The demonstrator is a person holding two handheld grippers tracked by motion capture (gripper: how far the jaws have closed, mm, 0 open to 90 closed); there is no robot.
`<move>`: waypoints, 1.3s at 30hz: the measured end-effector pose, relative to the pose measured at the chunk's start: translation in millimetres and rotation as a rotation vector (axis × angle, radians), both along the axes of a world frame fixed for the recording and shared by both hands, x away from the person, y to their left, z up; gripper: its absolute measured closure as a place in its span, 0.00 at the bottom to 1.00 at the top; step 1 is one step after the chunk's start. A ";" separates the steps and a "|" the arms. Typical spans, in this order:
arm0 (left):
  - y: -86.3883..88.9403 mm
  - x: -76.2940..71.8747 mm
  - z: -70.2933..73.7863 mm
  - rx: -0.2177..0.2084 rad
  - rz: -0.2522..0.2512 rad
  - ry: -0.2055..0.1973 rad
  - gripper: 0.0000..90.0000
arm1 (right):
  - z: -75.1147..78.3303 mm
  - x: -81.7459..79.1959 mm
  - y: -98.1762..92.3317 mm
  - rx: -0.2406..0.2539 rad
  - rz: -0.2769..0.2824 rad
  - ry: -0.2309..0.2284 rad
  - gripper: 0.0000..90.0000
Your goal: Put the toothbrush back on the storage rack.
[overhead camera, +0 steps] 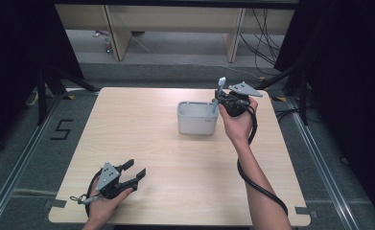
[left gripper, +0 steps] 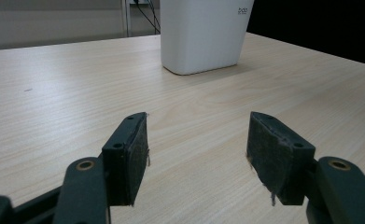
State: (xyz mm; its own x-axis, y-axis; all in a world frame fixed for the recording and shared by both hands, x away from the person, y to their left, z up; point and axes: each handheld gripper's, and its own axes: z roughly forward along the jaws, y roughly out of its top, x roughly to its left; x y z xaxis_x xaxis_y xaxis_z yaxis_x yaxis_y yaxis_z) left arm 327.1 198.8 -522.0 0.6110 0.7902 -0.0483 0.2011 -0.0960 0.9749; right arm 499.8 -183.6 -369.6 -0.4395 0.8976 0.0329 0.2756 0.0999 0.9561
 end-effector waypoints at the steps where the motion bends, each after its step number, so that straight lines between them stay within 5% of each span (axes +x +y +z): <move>1: 0.2 0.0 0.0 0.000 -0.001 -0.001 0.42 | 0.0 0.0 0.0 0.000 0.000 0.000 0.93; 4: 0.0 0.2 -0.1 -0.003 -0.001 0.001 0.42 | -5.9 0.3 2.0 0.019 -0.007 0.028 0.93; 39: -1.3 0.0 -1.2 -0.022 -0.004 -0.007 0.41 | -34.8 11.2 7.9 -0.033 -0.013 0.049 0.93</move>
State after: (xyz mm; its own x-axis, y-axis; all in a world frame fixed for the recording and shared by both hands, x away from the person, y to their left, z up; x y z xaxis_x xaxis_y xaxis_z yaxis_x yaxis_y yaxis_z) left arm 327.0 197.6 -523.3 0.6143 0.7867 -0.0615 0.1940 -0.0751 0.9781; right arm 511.0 -175.7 -404.4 -0.4263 0.9042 0.0244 0.3234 0.1272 0.9377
